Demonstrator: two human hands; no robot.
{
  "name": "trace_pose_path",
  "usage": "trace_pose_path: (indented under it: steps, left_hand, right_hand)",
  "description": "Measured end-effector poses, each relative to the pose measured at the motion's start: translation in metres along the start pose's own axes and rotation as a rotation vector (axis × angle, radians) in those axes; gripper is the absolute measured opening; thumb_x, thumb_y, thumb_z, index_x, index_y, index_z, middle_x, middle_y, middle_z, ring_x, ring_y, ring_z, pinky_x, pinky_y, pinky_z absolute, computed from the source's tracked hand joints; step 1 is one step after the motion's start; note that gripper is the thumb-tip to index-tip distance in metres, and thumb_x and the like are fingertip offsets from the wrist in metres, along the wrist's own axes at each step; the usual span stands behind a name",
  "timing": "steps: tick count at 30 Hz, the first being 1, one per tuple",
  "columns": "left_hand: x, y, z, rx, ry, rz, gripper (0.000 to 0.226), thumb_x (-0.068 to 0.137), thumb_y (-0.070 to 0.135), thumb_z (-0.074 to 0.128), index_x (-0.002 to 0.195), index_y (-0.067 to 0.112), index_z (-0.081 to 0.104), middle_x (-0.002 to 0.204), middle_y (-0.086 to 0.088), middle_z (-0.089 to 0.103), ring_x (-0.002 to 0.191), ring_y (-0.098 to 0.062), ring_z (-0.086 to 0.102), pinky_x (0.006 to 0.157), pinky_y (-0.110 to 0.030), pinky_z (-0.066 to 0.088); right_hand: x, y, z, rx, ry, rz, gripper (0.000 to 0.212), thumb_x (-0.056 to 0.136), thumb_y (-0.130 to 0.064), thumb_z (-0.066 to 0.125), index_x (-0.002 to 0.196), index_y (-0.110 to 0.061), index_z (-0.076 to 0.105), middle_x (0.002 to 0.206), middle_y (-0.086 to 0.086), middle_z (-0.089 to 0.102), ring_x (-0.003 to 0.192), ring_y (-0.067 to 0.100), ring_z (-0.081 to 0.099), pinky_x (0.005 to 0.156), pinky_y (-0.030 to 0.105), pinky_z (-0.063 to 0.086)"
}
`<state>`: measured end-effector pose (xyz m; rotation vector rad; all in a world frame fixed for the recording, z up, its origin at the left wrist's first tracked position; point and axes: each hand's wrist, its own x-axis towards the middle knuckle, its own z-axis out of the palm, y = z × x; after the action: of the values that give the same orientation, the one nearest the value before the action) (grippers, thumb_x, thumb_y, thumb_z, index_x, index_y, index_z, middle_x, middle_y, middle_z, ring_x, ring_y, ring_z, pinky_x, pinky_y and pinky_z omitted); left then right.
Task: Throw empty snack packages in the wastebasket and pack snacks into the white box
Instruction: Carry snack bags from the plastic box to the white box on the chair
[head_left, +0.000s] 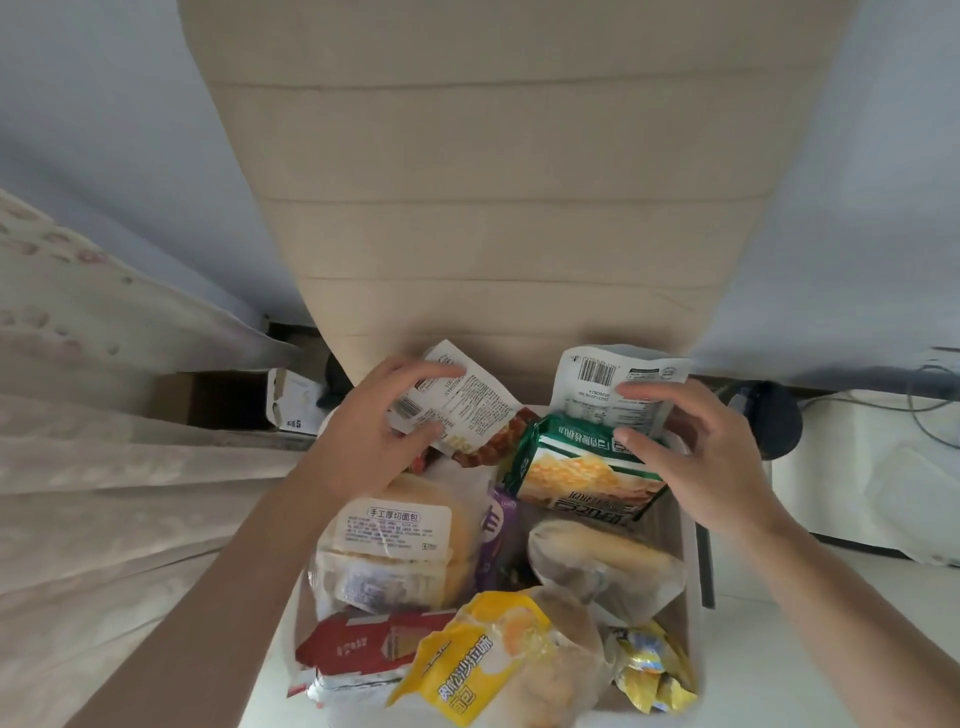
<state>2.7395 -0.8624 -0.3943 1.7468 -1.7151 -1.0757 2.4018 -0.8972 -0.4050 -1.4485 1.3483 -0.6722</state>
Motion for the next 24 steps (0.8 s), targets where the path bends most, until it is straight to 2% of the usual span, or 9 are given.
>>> trace_pose_path:
  steps: [3,8,12,16,18,20,21,22,24]
  left_hand:
    - [0.009,-0.001,0.004,0.001,0.006,0.004,0.061,0.084,0.005,0.081,0.128,0.043,0.062,0.124,0.014,0.058,0.122,-0.005,0.054,0.096,-0.033,0.052]
    - [0.014,0.001,0.011,-0.007,0.019,0.010,0.061,0.080,0.005,0.084,0.125,0.041,0.065,0.124,0.013,0.060,0.123,-0.005,0.054,0.093,-0.026,0.053]
    - [0.014,0.005,0.013,-0.022,0.034,-0.001,0.061,0.079,0.003,0.084,0.122,0.042,0.066,0.124,0.015,0.061,0.123,-0.004,0.054,0.092,-0.019,0.051]
    - [0.012,0.013,0.010,-0.039,0.040,0.016,0.059,0.079,0.001,0.083,0.120,0.040,0.068,0.122,0.015,0.063,0.121,-0.007,0.056,0.091,-0.023,0.051]
    - [0.010,0.018,0.011,-0.041,0.049,0.028,0.058,0.079,-0.001,0.083,0.119,0.039,0.069,0.120,0.015,0.064,0.121,-0.010,0.058,0.093,-0.028,0.052]
    - [0.008,0.025,0.011,-0.035,0.061,0.048,0.058,0.079,-0.002,0.082,0.119,0.038,0.070,0.118,0.013,0.065,0.120,-0.012,0.060,0.095,-0.031,0.052]
    - [0.008,0.029,0.010,-0.031,0.068,0.060,0.058,0.079,-0.003,0.082,0.119,0.037,0.070,0.118,0.012,0.065,0.120,-0.012,0.060,0.095,-0.031,0.052]
    - [0.007,0.033,0.009,-0.031,0.076,0.073,0.058,0.079,-0.004,0.082,0.120,0.035,0.070,0.118,0.011,0.065,0.120,-0.013,0.059,0.093,-0.030,0.053]
    - [0.004,0.041,0.003,-0.039,0.095,0.099,0.056,0.080,-0.005,0.081,0.121,0.032,0.070,0.119,0.010,0.064,0.121,-0.013,0.058,0.090,-0.024,0.053]
  right_hand:
    - [0.008,-0.006,0.002,0.095,-0.026,0.019,0.036,0.082,-0.001,0.078,0.103,-0.031,0.077,0.119,-0.005,0.069,0.115,0.010,0.064,0.079,0.022,0.059]
    - [0.019,-0.012,0.005,0.135,-0.031,0.022,0.033,0.083,0.003,0.076,0.097,-0.027,0.079,0.105,-0.018,0.074,0.097,0.002,0.070,0.069,0.021,0.060]
    - [0.025,-0.005,0.005,0.078,-0.009,0.022,0.034,0.083,-0.002,0.078,0.096,-0.034,0.080,0.107,-0.013,0.075,0.099,0.009,0.071,0.068,0.027,0.061]
    - [0.025,-0.011,0.006,0.035,0.001,0.000,0.032,0.084,-0.001,0.078,0.097,-0.029,0.080,0.107,-0.009,0.075,0.077,-0.008,0.064,0.058,0.008,0.047]
    - [0.024,-0.016,0.006,0.011,-0.013,-0.028,0.031,0.084,0.002,0.077,0.098,-0.026,0.080,0.107,-0.008,0.074,0.066,-0.012,0.059,0.055,0.006,0.042]
    - [0.024,-0.019,0.004,0.033,-0.021,-0.051,0.036,0.084,0.002,0.077,0.098,-0.032,0.079,0.108,-0.011,0.075,0.078,-0.007,0.065,0.062,0.014,0.052]
    - [0.025,-0.021,0.002,0.062,-0.020,-0.057,0.038,0.085,0.002,0.076,0.098,-0.034,0.079,0.109,-0.012,0.075,0.090,0.000,0.069,0.070,0.025,0.059]
    - [0.026,-0.024,0.000,0.088,-0.020,-0.067,0.040,0.085,0.003,0.076,0.098,-0.035,0.079,0.110,-0.012,0.075,0.102,0.007,0.069,0.079,0.034,0.061]
    - [0.027,-0.031,-0.005,0.124,-0.015,-0.112,0.043,0.085,0.006,0.074,0.097,-0.035,0.079,0.111,-0.012,0.074,0.112,0.012,0.068,0.087,0.038,0.059]
